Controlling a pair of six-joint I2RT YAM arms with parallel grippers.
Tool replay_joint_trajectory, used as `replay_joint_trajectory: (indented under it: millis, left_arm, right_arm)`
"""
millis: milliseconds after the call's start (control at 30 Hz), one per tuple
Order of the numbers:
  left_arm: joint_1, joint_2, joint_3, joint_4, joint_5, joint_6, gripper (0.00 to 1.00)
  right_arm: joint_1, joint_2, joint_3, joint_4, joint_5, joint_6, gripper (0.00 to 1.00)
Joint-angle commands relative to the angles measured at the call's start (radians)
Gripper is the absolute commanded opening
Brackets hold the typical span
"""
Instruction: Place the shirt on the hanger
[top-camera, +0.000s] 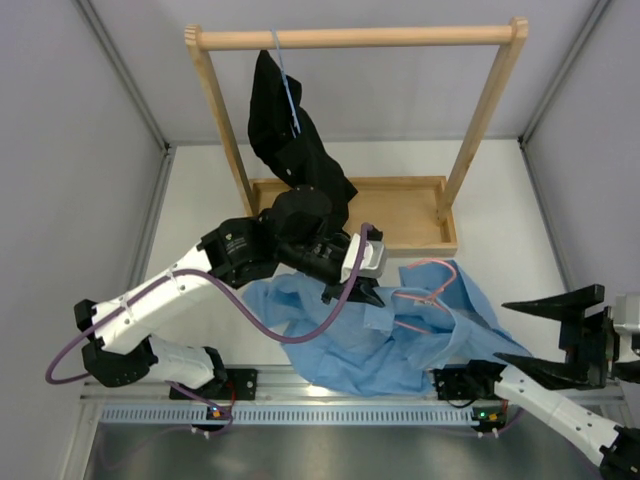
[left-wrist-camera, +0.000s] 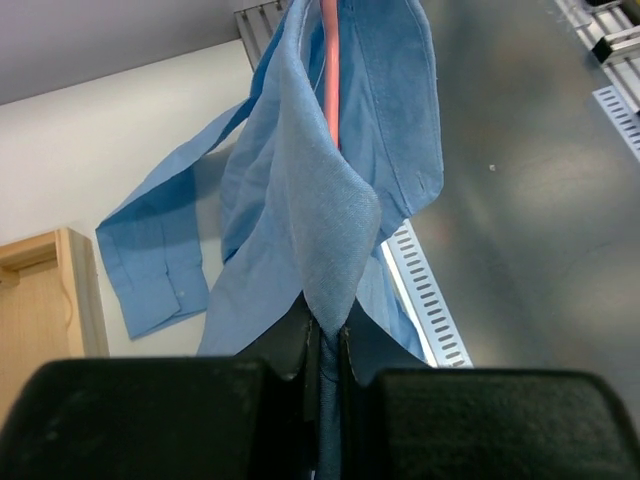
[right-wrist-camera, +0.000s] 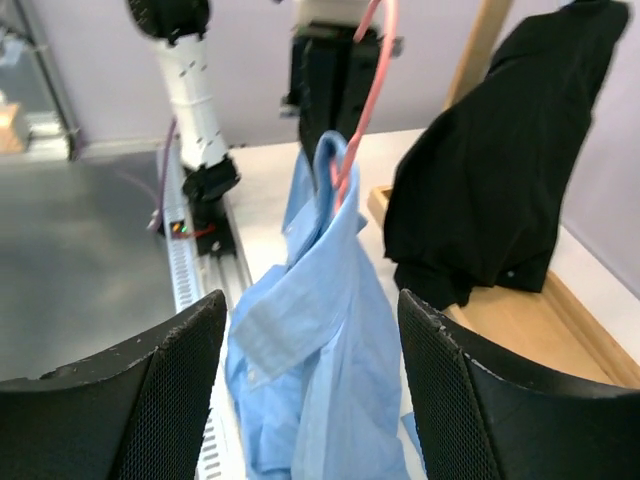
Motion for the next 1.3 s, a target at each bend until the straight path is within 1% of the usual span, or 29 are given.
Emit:
replay_joint_trajectory:
  millis: [0, 133, 267, 333, 367, 500, 633, 667, 700, 733, 767, 800, 833, 933, 1067, 1133, 1167, 1200, 1233, 1267]
  left_arm:
    - [0.002, -0.033, 0.076, 0.024, 0.105, -0.034, 0.00]
    - [0.004, -0.013, 0.111, 0.021, 0.139, -0.071, 0.00]
    - [0.002, 0.006, 0.120, 0.021, 0.146, -0.090, 0.00]
    - [0.002, 0.013, 0.126, 0.021, 0.143, -0.096, 0.00]
    - [0.002, 0.021, 0.134, 0.021, 0.142, -0.100, 0.00]
    - [0.002, 0.038, 0.154, 0.020, 0.146, -0.117, 0.00]
    - [0.002, 0.039, 0.152, 0.021, 0.128, -0.117, 0.00]
    - [0.002, 0.035, 0.151, 0.021, 0.126, -0.117, 0.00]
    - [0.002, 0.033, 0.146, 0.021, 0.126, -0.114, 0.00]
    - [0.002, 0.027, 0.145, 0.020, 0.126, -0.113, 0.00]
    - [0.002, 0.024, 0.145, 0.021, 0.125, -0.113, 0.00]
    - [0.004, 0.021, 0.145, 0.021, 0.122, -0.111, 0.00]
    - [0.004, 0.018, 0.149, 0.021, 0.122, -0.113, 0.00]
    - [0.004, 0.013, 0.160, 0.021, 0.110, -0.113, 0.00]
    - [0.004, 0.010, 0.175, 0.020, 0.097, -0.119, 0.00]
    - [0.004, 0.007, 0.175, 0.020, 0.070, -0.120, 0.00]
    - [0.004, 0.007, 0.169, 0.023, 0.057, -0.117, 0.06]
    - [0.004, 0.004, 0.165, 0.030, 0.033, -0.131, 0.17]
    - [0.004, -0.006, 0.159, 0.056, 0.004, -0.140, 0.25]
    - [0.004, -0.011, 0.154, 0.069, -0.060, -0.148, 0.30]
  right_arm:
    - [0.024, 0.013, -0.073, -0.064, -0.082, -0.053, 0.67]
    - [0.026, 0.024, -0.133, -0.015, -0.081, -0.054, 0.66]
    - [0.024, 0.029, -0.173, 0.076, -0.084, -0.049, 0.60]
    - [0.022, 0.022, -0.198, 0.123, -0.128, -0.037, 0.59]
    - [0.022, 0.019, -0.219, 0.143, -0.141, -0.034, 0.56]
    - [0.021, 0.024, -0.248, 0.227, -0.142, -0.011, 0.50]
    - [0.021, 0.045, -0.242, 0.226, -0.168, -0.006, 0.49]
    - [0.021, 0.048, -0.239, 0.221, -0.170, -0.010, 0.42]
    - [0.021, 0.053, -0.236, 0.215, -0.165, -0.017, 0.36]
    - [0.021, 0.055, -0.235, 0.206, -0.164, -0.020, 0.28]
    - [0.021, 0.056, -0.233, 0.203, -0.162, -0.023, 0.09]
    - [0.022, 0.055, -0.235, 0.201, -0.152, -0.026, 0.03]
    - [0.021, 0.055, -0.232, 0.190, -0.145, -0.028, 0.00]
    - [0.022, 0.056, -0.227, 0.178, -0.110, -0.033, 0.00]
    - [0.022, 0.074, -0.221, 0.161, -0.101, -0.040, 0.00]
    - [0.021, 0.079, -0.213, 0.167, -0.092, -0.037, 0.00]
    - [0.021, 0.079, -0.209, 0.175, -0.086, -0.034, 0.00]
    - [0.021, 0.076, -0.203, 0.184, -0.051, -0.020, 0.00]
    - [0.021, 0.075, -0.189, 0.189, -0.027, -0.013, 0.00]
    - [0.021, 0.068, -0.178, 0.190, -0.001, -0.011, 0.00]
